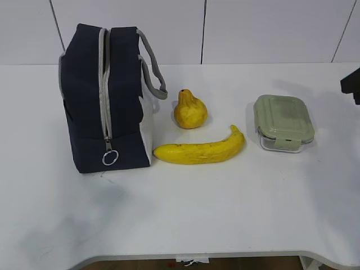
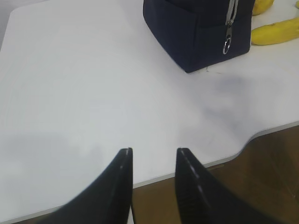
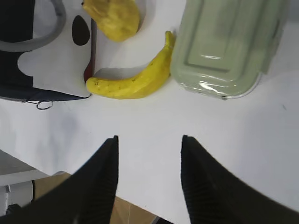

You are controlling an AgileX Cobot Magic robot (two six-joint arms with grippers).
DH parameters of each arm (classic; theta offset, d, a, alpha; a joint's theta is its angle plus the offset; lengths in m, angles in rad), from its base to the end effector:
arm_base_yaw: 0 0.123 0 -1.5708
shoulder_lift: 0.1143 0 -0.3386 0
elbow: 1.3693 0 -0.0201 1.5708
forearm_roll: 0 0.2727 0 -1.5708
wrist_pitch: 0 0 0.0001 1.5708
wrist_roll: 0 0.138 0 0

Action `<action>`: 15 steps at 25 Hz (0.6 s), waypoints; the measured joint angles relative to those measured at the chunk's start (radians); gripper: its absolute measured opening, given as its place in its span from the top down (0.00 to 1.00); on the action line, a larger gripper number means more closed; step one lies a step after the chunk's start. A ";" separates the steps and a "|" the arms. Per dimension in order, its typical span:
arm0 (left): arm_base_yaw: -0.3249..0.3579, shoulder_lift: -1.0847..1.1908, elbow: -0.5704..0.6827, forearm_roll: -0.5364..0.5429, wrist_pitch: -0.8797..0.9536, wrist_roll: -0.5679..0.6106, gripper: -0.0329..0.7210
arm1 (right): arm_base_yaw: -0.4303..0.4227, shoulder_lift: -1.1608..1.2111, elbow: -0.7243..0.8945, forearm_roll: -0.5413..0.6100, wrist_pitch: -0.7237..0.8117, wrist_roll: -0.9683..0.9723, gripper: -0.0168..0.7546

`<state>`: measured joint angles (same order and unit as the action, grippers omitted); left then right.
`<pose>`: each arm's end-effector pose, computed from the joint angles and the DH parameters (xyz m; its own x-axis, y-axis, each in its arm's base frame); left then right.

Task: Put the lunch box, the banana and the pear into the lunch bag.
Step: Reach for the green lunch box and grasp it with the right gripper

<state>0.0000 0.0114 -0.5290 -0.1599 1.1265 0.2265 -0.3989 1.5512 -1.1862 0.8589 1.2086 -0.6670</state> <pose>-0.0043 -0.0198 0.2695 -0.4683 0.1550 -0.8698 0.2008 0.9774 0.0660 0.3361 -0.0356 0.3101 -0.8905 0.1655 -0.4238 -0.1347 0.7939 0.5930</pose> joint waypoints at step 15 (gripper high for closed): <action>0.000 0.000 0.000 0.000 0.000 0.000 0.64 | -0.064 0.136 -0.019 -0.053 -0.002 -0.025 0.54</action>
<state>0.0000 0.0114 -0.5290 -0.1599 1.1265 0.2265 -0.4629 1.6868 -1.2052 0.8057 1.2068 -0.6923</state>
